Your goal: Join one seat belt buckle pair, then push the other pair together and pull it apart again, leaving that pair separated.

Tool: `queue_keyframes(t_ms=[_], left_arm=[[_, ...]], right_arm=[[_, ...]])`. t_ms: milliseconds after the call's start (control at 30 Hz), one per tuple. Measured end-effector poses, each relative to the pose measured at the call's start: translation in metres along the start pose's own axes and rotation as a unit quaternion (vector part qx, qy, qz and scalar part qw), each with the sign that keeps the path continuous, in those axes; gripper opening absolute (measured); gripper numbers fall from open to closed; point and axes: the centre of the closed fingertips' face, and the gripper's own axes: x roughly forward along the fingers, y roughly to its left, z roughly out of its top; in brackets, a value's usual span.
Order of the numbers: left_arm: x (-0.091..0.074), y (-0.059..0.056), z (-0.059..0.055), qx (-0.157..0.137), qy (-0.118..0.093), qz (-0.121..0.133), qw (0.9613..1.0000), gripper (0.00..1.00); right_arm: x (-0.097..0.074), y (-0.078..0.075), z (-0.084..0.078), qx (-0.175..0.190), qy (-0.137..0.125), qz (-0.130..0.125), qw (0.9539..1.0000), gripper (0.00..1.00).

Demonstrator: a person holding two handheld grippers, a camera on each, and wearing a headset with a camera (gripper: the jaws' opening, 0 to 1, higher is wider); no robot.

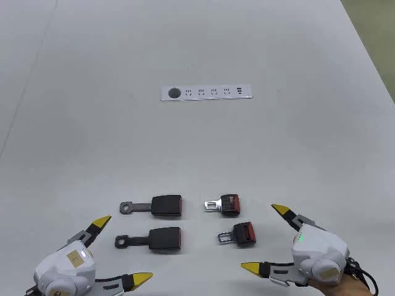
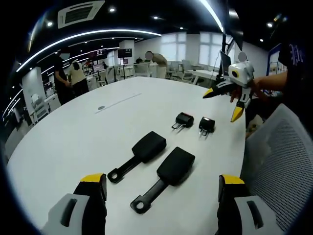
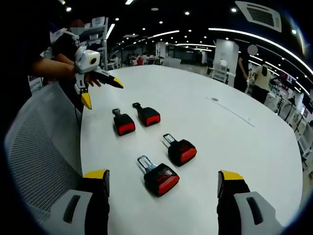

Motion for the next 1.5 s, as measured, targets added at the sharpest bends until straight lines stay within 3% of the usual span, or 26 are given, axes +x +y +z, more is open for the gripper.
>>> queue_keyframes(t_ms=[433,1500], left_arm=[[-0.001,0.005,0.005,-0.005,-0.003,0.009,0.9999,0.98],[-0.004,0.010,0.002,-0.001,0.000,0.012,0.9999,0.98]], right_arm=[[0.000,-0.002,-0.001,0.002,-0.001,-0.002,1.0000,0.93],[-0.001,-0.006,0.003,-0.009,0.000,-0.005,0.9999,0.93]])
